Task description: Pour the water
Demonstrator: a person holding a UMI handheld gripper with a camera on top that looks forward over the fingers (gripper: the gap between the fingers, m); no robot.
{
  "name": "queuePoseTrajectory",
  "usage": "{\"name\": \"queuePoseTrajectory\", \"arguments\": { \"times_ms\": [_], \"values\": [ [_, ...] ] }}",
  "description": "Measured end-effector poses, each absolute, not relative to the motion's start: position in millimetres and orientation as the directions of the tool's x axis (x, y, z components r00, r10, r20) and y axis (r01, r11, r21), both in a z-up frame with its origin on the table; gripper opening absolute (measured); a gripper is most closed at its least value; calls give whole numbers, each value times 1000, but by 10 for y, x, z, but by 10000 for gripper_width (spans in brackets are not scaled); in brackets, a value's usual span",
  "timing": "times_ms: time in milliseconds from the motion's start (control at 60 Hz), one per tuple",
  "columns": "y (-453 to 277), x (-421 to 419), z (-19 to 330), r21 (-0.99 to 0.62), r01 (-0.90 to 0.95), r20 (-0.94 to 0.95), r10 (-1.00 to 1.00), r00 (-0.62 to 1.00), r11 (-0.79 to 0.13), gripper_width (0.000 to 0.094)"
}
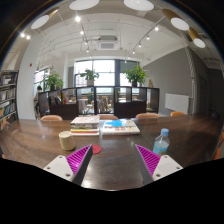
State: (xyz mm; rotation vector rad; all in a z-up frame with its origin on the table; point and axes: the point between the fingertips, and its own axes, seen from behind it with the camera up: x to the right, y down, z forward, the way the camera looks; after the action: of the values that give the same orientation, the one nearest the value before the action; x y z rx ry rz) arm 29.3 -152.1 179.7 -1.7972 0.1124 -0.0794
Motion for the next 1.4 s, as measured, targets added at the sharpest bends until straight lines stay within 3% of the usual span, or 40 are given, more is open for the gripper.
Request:
{"name": "queuePoseTrajectory", "arguments": {
  "times_ms": [67, 217, 350, 617, 783, 883, 1000, 1133, 1267, 1400],
  "values": [
    [-1575, 314, 1832, -980, -32, -12, -104, 995, -194, 864],
    [-1625, 1096, 1285, -978, -33, 1, -166, 986, -204, 857],
    [-1575, 1607, 1013, -973, -54, -6, -209, 978, -223, 853],
    [-1092, 2332, 1023, -989, -13, 25, -252, 967, -147, 848],
    [-656, 2619, 929, -985, 12, 57, -265, 963, -171, 848],
    [-465, 2693, 846, -984, 10, 57, -257, 965, -179, 753],
    [-313, 2688, 870, -990, -25, 9, -239, 971, -138, 473],
    [-329, 2693, 834, -990, -17, 20, -263, 964, -139, 408],
    [-296, 2709, 861, -990, -18, 20, -264, 964, -139, 278],
    [-296, 2710, 854, -990, -12, 27, -270, 963, -139, 275]
  ]
}}
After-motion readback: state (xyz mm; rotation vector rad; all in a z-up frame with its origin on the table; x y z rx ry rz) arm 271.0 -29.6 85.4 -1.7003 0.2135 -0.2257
